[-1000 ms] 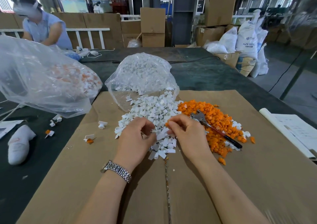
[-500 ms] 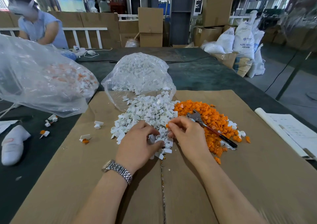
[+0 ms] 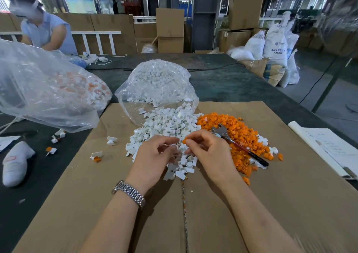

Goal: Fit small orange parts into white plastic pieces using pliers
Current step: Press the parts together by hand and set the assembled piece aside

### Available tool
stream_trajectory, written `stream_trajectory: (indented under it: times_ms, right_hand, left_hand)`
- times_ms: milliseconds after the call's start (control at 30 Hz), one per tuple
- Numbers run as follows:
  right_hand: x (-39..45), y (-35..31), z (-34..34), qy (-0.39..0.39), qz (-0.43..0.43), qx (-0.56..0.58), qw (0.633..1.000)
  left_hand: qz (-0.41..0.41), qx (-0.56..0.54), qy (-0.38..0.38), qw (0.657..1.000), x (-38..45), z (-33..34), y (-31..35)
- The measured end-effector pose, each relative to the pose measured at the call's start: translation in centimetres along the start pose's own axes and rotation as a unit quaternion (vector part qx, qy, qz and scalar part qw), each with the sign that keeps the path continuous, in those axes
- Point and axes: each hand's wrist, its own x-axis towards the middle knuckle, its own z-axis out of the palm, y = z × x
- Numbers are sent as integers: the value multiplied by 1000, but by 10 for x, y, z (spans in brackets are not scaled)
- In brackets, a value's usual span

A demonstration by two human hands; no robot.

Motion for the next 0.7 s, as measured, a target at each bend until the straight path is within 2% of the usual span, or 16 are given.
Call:
stream_trajectory:
  times_ms: [133,200,433,567,700]
  right_hand:
    - [-2,-2,4,-36,-23,-2,999]
    - [-3,0,7,-42,-39,-38,998]
    - [-3,3,10,-17,-69,-116,991]
    - [-4,2,7,18,-24,-86,996]
    - [-4,-3,4,7,-2,-16,1000]
  left_hand:
    - [-23,-35,-21,999,0,0,0]
    - [-16,-23,-34,999,0,-1,1]
    - [-36,-101,-73,992,0,-4,2]
    - [-40,-181,-121,975,0,-5,1]
    - [-3,-124,-80,989,0,-4,1]
